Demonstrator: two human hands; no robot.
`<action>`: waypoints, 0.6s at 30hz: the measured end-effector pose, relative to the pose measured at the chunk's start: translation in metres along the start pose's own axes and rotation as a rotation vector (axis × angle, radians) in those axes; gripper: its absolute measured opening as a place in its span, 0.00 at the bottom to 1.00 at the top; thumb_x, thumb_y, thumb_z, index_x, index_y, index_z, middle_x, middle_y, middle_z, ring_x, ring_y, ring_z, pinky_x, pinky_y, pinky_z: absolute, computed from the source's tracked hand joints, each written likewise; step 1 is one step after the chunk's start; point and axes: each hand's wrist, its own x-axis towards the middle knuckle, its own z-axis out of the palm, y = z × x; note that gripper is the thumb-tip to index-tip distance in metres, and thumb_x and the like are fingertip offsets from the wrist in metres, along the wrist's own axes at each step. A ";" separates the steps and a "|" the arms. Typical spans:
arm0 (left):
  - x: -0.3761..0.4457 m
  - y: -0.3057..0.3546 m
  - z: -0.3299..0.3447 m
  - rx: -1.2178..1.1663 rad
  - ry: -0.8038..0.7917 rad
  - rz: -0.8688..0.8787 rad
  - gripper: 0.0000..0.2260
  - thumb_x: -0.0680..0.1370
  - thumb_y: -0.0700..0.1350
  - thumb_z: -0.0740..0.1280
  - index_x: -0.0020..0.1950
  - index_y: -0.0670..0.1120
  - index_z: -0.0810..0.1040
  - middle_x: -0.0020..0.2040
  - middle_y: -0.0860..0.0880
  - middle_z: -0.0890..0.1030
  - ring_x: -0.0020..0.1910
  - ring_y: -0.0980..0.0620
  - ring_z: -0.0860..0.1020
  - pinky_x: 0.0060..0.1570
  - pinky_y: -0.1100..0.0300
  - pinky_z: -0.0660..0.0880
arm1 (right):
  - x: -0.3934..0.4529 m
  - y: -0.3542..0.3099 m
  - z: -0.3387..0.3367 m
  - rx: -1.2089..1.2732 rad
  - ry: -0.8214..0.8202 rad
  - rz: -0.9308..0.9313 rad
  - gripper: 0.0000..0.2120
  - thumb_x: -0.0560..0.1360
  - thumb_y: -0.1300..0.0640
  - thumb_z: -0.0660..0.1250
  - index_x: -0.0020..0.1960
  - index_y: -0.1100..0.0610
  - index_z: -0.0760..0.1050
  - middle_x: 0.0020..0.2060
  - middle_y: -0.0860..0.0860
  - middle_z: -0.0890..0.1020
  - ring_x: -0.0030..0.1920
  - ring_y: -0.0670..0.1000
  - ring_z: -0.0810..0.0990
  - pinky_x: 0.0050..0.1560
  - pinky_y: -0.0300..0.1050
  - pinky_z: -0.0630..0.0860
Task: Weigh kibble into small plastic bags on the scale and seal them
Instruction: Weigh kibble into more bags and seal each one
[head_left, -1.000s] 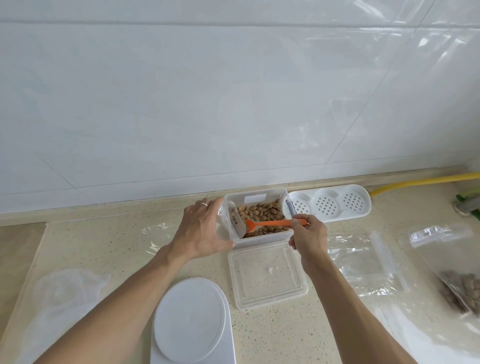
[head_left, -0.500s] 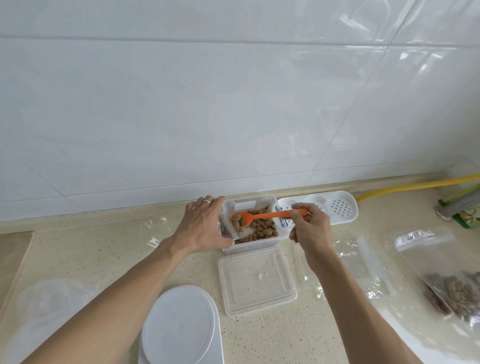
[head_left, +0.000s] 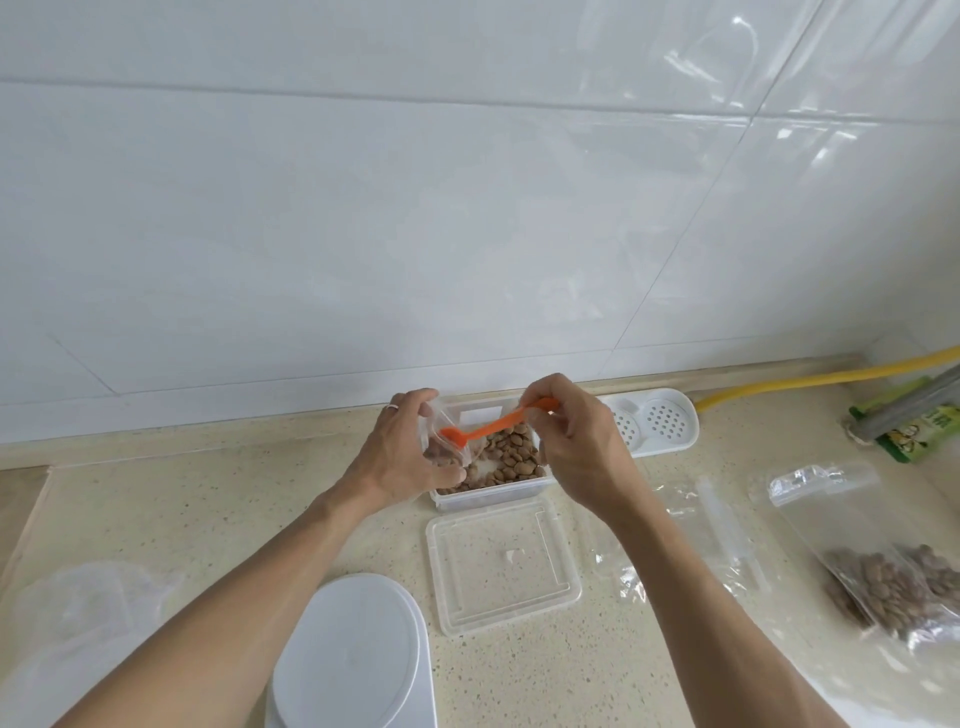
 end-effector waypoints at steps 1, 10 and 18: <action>-0.001 0.001 0.001 0.002 -0.001 0.001 0.43 0.62 0.54 0.77 0.72 0.51 0.60 0.61 0.52 0.68 0.63 0.54 0.67 0.57 0.59 0.66 | -0.002 0.000 0.003 -0.056 -0.020 -0.043 0.07 0.79 0.62 0.62 0.47 0.51 0.74 0.33 0.47 0.79 0.31 0.53 0.76 0.33 0.51 0.73; -0.004 0.000 -0.003 0.117 0.084 -0.009 0.43 0.64 0.51 0.77 0.74 0.49 0.60 0.65 0.48 0.69 0.66 0.49 0.68 0.67 0.50 0.65 | -0.002 -0.001 0.011 0.113 0.316 0.021 0.07 0.79 0.61 0.65 0.47 0.50 0.76 0.35 0.50 0.81 0.32 0.60 0.79 0.30 0.53 0.77; -0.018 -0.026 -0.002 0.256 0.104 0.008 0.44 0.64 0.55 0.77 0.75 0.48 0.59 0.67 0.45 0.69 0.66 0.46 0.68 0.70 0.51 0.61 | -0.010 0.070 0.034 -0.142 0.384 0.281 0.07 0.80 0.61 0.62 0.51 0.58 0.78 0.34 0.45 0.79 0.26 0.52 0.75 0.27 0.48 0.72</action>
